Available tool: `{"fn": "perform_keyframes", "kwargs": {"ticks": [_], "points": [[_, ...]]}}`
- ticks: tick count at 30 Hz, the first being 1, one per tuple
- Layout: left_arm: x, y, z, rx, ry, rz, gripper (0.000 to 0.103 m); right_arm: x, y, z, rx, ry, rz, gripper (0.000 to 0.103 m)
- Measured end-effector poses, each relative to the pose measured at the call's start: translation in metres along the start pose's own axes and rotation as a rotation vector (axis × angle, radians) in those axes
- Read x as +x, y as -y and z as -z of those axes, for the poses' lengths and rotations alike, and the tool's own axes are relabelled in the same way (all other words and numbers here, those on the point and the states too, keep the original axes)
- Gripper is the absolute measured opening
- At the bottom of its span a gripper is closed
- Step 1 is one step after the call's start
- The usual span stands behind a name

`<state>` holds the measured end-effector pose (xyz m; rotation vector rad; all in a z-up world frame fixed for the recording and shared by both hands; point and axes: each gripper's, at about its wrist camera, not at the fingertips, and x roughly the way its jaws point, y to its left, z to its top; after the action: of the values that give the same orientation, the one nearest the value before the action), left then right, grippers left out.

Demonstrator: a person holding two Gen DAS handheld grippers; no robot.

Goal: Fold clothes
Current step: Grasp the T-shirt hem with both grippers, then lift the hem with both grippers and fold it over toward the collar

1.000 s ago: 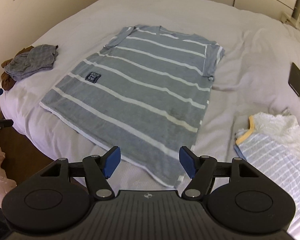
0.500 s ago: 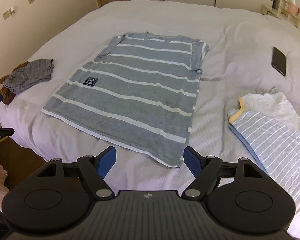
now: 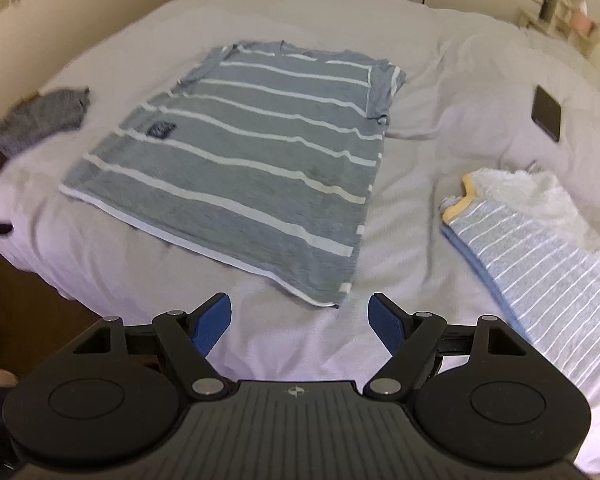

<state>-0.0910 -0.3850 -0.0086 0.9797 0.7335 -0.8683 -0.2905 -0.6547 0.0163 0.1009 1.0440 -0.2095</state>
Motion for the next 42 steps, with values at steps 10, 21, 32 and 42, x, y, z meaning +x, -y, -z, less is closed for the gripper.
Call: {"fn": "perform_keyframes", "kwargs": {"ticks": [10, 21, 32, 42], "points": [[0.095, -0.010, 0.035, 0.411, 0.007, -0.010, 0.061, 0.080, -0.050, 0.001, -0.396, -0.090, 0.090, 0.056], [0.147, -0.007, 0.044, 0.745, 0.118, -0.068, 0.019, 0.125, -0.066, 0.018, -0.603, -0.130, 0.136, 0.060], [0.137, -0.031, 0.012, 0.552, 0.146, -0.067, 0.003, 0.165, -0.069, 0.055, -0.959, -0.012, 0.241, 0.058], [0.114, -0.036, -0.001, 0.580, 0.151, -0.058, 0.001, 0.158, -0.032, 0.027, -0.879, 0.042, 0.237, 0.000]]}}
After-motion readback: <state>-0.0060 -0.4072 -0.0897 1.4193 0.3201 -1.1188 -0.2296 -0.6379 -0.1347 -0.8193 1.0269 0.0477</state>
